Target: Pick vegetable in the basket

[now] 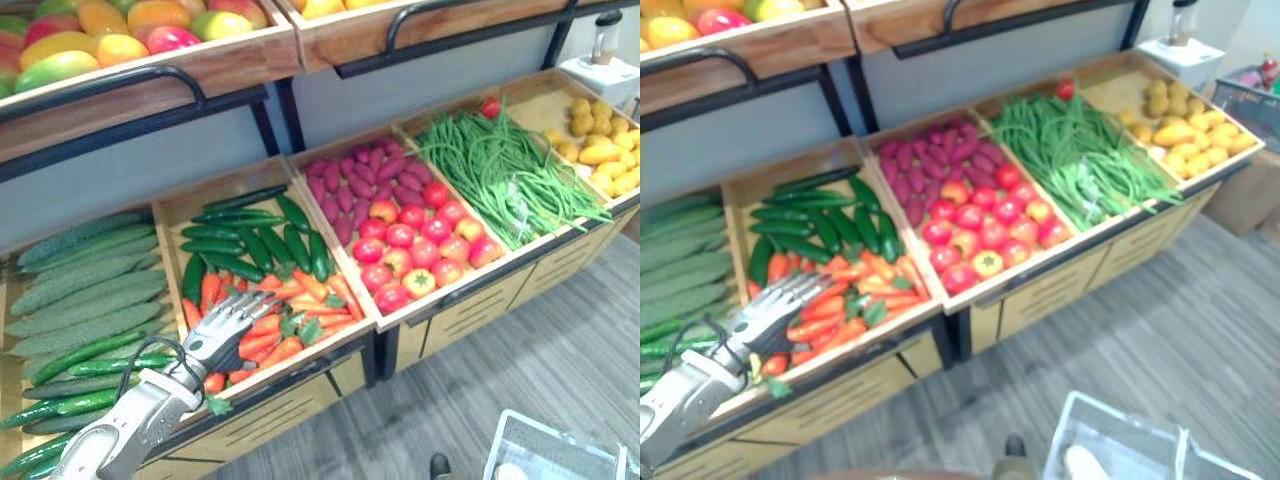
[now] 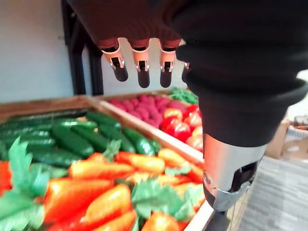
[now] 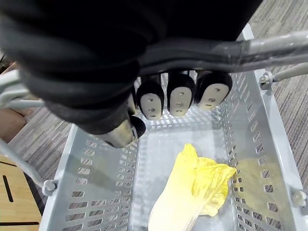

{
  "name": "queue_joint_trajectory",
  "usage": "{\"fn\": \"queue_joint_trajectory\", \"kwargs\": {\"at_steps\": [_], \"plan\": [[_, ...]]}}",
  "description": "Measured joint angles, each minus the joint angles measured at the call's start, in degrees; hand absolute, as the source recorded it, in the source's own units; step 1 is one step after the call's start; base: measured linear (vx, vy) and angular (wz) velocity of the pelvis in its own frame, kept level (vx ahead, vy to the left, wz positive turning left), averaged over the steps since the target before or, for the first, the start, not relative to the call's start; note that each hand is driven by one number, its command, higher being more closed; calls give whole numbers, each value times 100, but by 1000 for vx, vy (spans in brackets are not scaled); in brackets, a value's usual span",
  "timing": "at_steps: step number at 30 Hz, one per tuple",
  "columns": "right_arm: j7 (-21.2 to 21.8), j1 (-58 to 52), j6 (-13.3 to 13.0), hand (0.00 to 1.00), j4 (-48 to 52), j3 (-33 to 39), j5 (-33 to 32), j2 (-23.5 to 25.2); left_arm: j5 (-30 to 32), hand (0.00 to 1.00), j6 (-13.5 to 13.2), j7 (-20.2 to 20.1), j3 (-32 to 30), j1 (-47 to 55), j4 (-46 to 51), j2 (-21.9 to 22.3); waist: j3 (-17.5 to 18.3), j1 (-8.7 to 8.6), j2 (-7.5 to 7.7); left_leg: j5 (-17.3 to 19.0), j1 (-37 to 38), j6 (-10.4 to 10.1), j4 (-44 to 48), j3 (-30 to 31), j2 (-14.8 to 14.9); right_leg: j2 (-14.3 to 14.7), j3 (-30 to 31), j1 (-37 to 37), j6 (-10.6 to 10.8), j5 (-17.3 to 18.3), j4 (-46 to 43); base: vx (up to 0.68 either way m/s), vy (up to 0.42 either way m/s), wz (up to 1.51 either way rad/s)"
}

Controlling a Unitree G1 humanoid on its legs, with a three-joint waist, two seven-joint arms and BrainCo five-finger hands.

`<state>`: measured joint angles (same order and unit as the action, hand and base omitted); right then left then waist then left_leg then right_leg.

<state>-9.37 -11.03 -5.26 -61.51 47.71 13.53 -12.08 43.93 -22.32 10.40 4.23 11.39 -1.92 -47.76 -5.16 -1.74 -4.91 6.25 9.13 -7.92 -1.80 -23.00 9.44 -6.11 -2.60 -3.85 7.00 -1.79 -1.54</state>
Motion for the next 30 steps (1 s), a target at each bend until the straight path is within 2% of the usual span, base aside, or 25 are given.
{"fn": "queue_joint_trajectory", "kwargs": {"at_steps": [9, 18, 30], "plan": [[32, -15, -1, 100, 494, -356, 4, -6, -308, 0, 296, -418, 1, -93, -823, 84, -68, 22, 26, 31, -34, 25, -3, 8, -48, -72, -80, 3, 23, -13, 63, 4, 0, 1], [73, 27, 9, 100, 718, -696, 9, -43, -322, 0, 566, -457, 0, -475, -1283, 502, -95, 46, 21, 37, -330, 38, 92, 34, -66, -166, -143, -269, 61, -38, 32, -1, -1, 4], [87, 204, 143, 100, 902, -773, 6, -46, -323, 0, 800, -453, 0, -1145, -1355, 610, -299, 58, 89, 69, -690, 33, 227, -10, -35, -177, -32, -617, 53, -45, -79, 1, -5, -1]]}}
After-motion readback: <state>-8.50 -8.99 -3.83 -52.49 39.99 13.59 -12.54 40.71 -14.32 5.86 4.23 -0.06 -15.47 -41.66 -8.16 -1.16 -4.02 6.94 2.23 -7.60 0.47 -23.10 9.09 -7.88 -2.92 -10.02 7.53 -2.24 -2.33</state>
